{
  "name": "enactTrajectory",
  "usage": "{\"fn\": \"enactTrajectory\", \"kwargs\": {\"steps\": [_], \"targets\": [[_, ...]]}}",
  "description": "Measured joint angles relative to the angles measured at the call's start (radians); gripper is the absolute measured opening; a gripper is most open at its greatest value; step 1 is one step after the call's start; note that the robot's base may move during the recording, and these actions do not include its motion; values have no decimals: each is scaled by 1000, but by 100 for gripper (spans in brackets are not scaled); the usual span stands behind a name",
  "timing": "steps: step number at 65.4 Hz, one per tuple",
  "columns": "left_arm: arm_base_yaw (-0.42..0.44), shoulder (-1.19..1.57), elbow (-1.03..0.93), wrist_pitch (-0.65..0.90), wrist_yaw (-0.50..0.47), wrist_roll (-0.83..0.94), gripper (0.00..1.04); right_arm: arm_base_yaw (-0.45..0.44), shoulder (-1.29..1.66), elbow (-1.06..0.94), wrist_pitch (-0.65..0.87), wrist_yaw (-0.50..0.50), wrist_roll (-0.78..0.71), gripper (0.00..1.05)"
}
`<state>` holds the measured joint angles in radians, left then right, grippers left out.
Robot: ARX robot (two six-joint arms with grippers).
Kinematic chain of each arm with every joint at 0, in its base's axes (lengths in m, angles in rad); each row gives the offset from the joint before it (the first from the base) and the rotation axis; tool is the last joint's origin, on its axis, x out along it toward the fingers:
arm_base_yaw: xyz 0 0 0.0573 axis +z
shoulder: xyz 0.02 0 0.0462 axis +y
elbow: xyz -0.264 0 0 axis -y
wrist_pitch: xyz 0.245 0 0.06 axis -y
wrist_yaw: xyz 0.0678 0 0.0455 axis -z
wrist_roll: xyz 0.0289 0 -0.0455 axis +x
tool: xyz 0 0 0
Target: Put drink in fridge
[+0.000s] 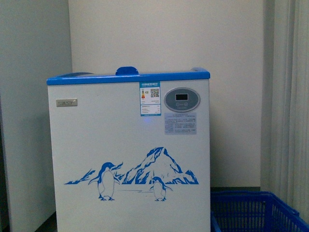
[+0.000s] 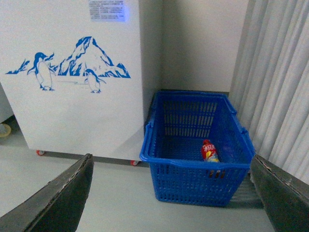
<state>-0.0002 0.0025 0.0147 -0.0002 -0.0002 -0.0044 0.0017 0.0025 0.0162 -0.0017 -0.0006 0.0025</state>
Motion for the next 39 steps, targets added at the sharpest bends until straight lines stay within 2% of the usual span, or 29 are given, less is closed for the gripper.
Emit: {"fn": "enactTrajectory", "kwargs": {"steps": [39], "targets": [[0,0,0,0,0,0,97,0,0,0,0,0,0,97]]}}
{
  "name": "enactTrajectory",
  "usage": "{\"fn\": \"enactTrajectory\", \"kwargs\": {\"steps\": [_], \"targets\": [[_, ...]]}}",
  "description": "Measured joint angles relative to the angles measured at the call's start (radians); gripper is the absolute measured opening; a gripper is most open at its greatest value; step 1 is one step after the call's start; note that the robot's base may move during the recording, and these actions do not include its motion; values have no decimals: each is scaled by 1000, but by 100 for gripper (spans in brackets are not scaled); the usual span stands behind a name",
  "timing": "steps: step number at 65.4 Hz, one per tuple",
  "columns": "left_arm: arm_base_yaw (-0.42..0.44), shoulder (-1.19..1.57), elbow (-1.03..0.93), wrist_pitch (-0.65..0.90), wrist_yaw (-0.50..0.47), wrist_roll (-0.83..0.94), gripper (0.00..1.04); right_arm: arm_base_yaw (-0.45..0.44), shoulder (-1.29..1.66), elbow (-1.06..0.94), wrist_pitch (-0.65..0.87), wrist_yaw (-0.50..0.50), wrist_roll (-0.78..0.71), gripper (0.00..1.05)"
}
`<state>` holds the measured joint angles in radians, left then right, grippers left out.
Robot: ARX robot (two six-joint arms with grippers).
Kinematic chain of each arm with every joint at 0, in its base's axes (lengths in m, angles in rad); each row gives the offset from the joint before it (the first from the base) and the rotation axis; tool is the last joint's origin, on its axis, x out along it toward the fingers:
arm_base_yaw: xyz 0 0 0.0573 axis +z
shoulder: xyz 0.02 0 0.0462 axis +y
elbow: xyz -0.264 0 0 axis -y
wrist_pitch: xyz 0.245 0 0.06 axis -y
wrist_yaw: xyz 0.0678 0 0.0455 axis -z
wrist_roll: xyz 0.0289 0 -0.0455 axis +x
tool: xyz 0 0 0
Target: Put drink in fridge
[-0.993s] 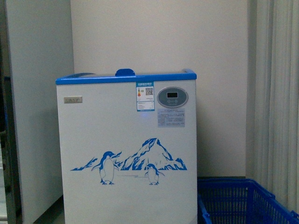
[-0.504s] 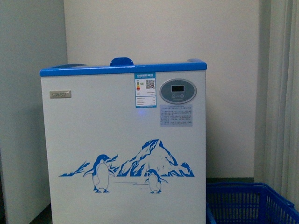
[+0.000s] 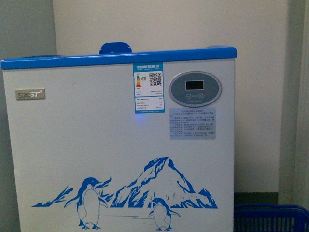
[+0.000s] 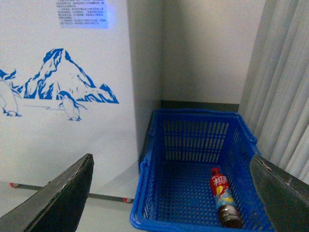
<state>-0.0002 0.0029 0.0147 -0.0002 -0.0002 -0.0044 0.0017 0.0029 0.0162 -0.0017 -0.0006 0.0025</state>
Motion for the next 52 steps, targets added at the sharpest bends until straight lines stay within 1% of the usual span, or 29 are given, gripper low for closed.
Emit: {"fn": "enactTrajectory", "kwargs": {"steps": [52], "targets": [[0,0,0,0,0,0,97,0,0,0,0,0,0,97]]}}
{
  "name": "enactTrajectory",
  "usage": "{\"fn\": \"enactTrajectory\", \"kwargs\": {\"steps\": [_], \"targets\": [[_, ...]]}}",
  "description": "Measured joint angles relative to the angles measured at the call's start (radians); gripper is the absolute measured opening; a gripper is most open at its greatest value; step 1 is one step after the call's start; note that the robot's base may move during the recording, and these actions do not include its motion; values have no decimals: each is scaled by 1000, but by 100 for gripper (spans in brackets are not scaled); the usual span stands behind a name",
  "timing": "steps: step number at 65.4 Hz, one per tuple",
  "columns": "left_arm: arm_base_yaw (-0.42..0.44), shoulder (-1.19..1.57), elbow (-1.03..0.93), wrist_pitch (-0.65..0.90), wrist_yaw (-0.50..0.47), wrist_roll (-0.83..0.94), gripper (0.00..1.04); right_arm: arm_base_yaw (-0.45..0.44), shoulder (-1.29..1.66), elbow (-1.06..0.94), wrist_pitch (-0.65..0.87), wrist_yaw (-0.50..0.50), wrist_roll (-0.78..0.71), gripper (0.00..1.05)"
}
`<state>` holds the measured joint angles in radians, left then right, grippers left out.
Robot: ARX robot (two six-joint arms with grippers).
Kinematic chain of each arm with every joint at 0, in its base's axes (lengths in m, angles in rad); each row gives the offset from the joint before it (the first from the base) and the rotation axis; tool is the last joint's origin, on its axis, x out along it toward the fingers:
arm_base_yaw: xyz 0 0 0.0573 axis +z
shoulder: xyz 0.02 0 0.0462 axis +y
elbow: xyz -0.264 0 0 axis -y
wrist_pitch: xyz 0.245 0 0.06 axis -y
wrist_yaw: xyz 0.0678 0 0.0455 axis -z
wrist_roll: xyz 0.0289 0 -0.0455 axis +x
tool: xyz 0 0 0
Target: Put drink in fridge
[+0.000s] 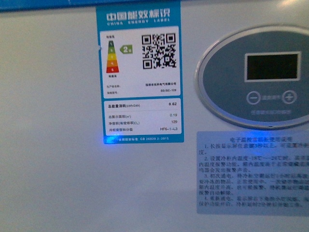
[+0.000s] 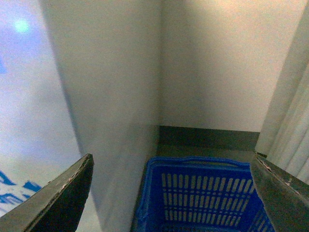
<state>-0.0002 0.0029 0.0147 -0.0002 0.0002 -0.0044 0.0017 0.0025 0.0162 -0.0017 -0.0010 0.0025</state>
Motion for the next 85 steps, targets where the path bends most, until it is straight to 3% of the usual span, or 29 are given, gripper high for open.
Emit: {"fn": "enactTrajectory", "kwargs": {"steps": [3,7,13,25,28,32,43,57,73,85], "targets": [[0,1,0,0,0,0,97,1,6,2,-6,6,2,97],[0,0,0,0,0,0,97,-5,61,41,-126,69,45,97],[0,1,0,0,0,0,97,-175,248,129,-250,-49,70,97],[0,1,0,0,0,0,97,-556,579,215,-156,-350,-78,97],[0,1,0,0,0,0,97,-648,752,239,-65,-378,-175,97],[0,1,0,0,0,0,97,-688,906,263,16,-381,-239,97],[0,1,0,0,0,0,97,-699,1305,345,226,-310,-331,97],[0,1,0,0,0,0,97,-599,1783,442,455,-199,-391,97],[0,1,0,0,0,0,97,-484,2222,599,624,-39,-424,97],[0,1,0,0,0,0,97,-471,2502,738,711,85,-484,97]]}}
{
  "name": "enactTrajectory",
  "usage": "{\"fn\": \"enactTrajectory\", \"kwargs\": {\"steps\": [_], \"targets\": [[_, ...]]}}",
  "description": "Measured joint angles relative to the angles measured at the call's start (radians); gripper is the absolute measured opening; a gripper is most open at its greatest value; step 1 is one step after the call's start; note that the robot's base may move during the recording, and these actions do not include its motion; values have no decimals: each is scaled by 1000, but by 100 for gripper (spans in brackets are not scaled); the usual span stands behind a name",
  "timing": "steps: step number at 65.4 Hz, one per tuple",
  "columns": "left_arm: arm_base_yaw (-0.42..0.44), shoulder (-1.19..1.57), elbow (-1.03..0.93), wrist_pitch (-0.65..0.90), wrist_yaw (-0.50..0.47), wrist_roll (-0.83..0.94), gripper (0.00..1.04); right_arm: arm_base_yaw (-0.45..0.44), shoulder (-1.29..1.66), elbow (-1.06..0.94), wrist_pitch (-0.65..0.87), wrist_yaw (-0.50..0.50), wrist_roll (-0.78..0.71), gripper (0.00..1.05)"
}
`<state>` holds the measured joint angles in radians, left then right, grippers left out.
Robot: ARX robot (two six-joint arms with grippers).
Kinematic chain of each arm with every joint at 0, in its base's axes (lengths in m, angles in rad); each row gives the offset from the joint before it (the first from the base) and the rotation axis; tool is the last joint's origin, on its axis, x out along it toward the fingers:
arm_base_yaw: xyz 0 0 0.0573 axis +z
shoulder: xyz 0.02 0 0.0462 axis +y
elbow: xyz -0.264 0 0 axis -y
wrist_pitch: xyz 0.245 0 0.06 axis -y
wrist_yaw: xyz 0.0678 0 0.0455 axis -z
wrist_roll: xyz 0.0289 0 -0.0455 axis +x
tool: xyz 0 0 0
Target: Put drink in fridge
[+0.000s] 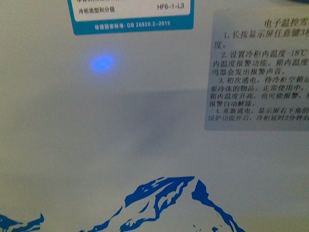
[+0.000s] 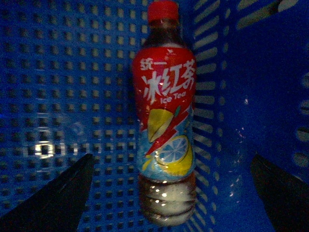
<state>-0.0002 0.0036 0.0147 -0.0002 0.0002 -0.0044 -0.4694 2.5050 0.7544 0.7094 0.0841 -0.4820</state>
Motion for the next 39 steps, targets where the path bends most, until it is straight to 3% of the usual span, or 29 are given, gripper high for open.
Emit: {"fn": "enactTrajectory", "kwargs": {"steps": [17,39], "targets": [[0,0,0,0,0,0,97,3,241,148,71,141,-62,97],[0,0,0,0,0,0,97,14,381,266,95,170,-41,97]]}}
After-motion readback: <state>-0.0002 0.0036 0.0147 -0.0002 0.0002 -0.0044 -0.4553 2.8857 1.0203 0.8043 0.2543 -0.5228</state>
